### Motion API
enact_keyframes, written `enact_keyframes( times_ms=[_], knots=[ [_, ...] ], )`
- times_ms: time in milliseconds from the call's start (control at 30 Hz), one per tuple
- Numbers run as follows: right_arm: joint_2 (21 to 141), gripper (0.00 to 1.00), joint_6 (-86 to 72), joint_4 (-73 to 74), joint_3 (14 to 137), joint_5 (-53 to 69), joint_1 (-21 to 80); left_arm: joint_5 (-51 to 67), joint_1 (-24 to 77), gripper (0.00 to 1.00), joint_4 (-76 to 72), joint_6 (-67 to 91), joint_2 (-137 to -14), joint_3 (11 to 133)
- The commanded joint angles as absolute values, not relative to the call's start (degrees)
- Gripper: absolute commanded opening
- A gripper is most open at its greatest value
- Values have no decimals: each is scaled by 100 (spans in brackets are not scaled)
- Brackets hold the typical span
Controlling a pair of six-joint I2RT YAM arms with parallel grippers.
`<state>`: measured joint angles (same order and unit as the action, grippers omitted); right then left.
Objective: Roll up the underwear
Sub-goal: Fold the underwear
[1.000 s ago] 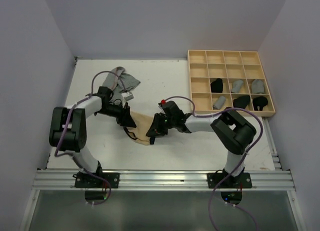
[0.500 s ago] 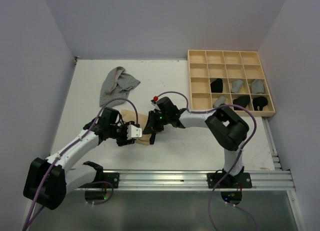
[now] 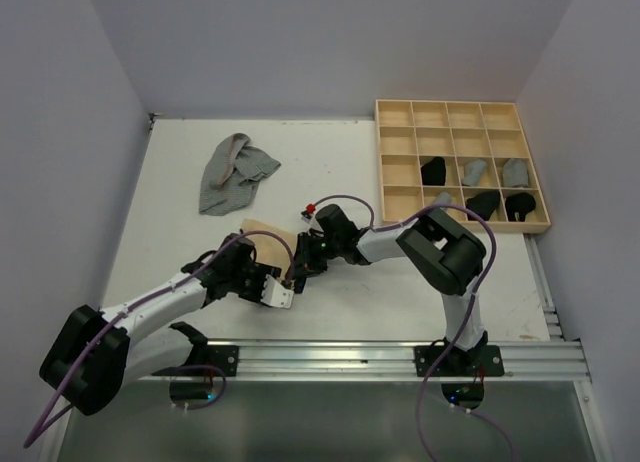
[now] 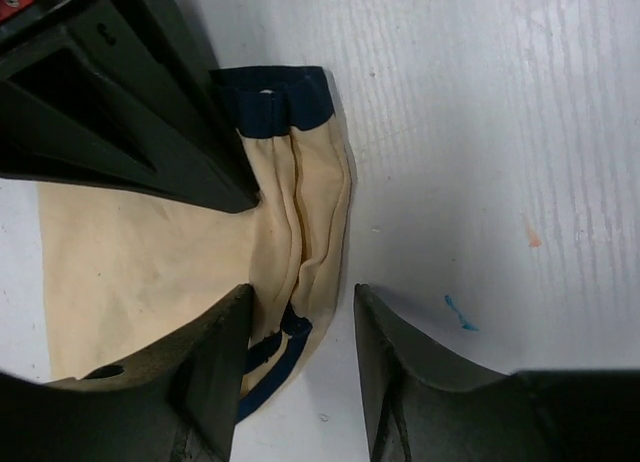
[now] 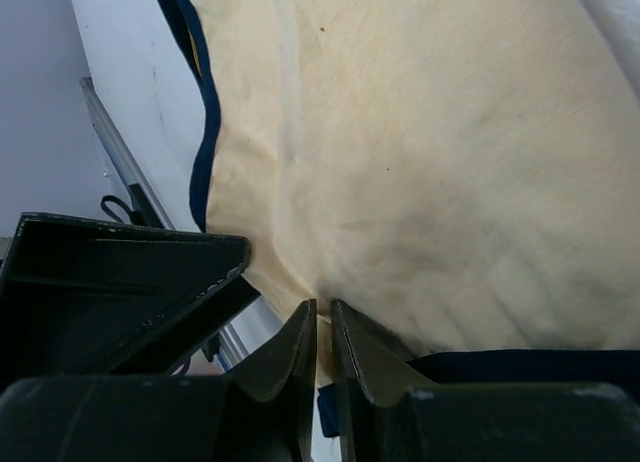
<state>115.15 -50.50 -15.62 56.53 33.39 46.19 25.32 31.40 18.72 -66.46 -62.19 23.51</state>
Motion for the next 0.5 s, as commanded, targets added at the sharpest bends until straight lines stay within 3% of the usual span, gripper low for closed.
enact_keyframes(
  times_ms=[0,267,300,400,467],
  knots=[
    [11848,17,-4887,-1239,5484,2988,4658,2374,3260,48,1670,-7145,-6249,2189],
    [11804,16,-4913,-1292,5414,3041,4667,2188,3322,40,1591,-7243,-6284,1925],
    [11778,16,-4904,-1301,5405,3111,4667,2188,3340,28,1565,-7216,-6310,1907],
    [11559,15,-4843,-1248,5318,3112,4676,2223,3366,8,1582,-7102,-6381,2021],
    [11146,16,-4764,-1178,5300,3077,4658,2337,3375,0,1932,-7102,-6390,2153]
  ],
)
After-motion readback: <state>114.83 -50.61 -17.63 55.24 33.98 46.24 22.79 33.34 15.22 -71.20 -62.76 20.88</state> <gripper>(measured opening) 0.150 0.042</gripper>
